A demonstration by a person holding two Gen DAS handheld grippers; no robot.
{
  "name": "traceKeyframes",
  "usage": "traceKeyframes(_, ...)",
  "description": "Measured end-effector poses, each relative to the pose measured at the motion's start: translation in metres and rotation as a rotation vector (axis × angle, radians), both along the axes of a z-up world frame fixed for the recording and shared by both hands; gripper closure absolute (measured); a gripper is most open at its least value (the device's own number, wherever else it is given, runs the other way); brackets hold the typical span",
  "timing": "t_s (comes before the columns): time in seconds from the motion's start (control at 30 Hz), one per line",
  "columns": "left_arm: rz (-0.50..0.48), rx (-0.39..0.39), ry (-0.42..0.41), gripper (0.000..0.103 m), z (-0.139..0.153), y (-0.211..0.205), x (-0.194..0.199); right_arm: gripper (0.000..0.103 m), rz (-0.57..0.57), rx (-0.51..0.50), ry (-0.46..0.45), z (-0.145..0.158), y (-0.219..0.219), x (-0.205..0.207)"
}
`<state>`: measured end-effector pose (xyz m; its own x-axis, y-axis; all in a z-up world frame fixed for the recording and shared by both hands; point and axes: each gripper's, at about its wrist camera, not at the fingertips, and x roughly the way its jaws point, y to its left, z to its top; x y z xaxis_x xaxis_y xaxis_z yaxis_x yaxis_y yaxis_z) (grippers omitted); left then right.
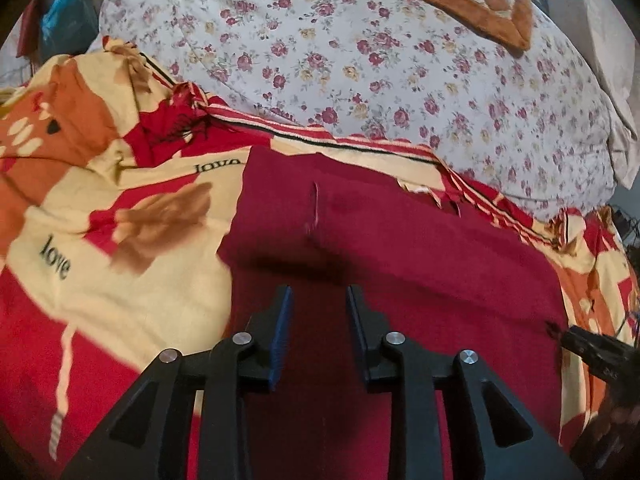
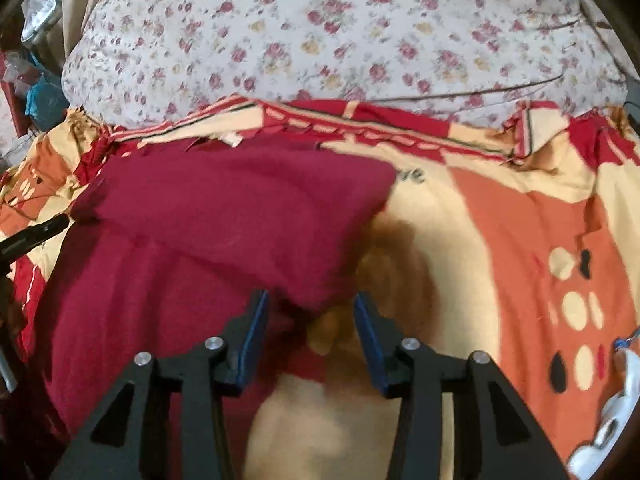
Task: Fold small clothes
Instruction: 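Lift the sweater hem with the right gripper and fold it toward the collar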
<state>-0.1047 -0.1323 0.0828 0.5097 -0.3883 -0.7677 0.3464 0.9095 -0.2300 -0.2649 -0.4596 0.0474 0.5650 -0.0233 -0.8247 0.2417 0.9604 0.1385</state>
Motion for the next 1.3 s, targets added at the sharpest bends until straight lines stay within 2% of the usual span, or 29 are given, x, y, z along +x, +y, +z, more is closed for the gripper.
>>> traceKeyframes(0.1,-0.007,0.016,-0.013,0.096,0.006,0.006,-0.02,0.056,-0.021,-0.009,0.073,-0.014,0.0,0.003)
traceKeyframes(0.2,-0.01,0.035,-0.035,0.091,0.013,0.011,-0.038,0.056,-0.027,0.021,0.046,-0.007,-0.001,-0.011)
traceKeyframes(0.27,-0.009,0.043,-0.05,0.088,0.016,0.015,-0.048,0.055,0.011,0.02,0.025,0.003,0.006,-0.024)
traceKeyframes(0.4,-0.025,0.044,-0.042,0.085,0.019,0.018,-0.062,0.04,0.1,0.025,0.006,0.019,0.024,-0.054)
traceKeyframes(0.6,-0.056,0.051,-0.032,0.084,0.02,0.025,-0.085,0.035,0.197,0.12,0.028,0.016,0.051,-0.095)
traceKeyframes(0.77,-0.094,0.02,0.04,0.084,0.014,0.043,-0.105,0.034,0.246,0.131,0.111,-0.006,0.075,-0.118)
traceKeyframes(0.9,-0.081,0.02,0.09,0.084,0.004,0.067,-0.12,0.034,0.263,0.158,0.15,-0.022,0.084,-0.134)
traceKeyframes(1.13,-0.058,0.044,0.203,0.084,-0.025,0.094,-0.142,0.031,0.267,0.28,0.167,-0.041,0.086,-0.15)
traceKeyframes(1.3,-0.059,0.055,0.236,0.084,-0.039,0.1,-0.152,0.027,0.308,0.288,0.178,-0.046,0.096,-0.157)
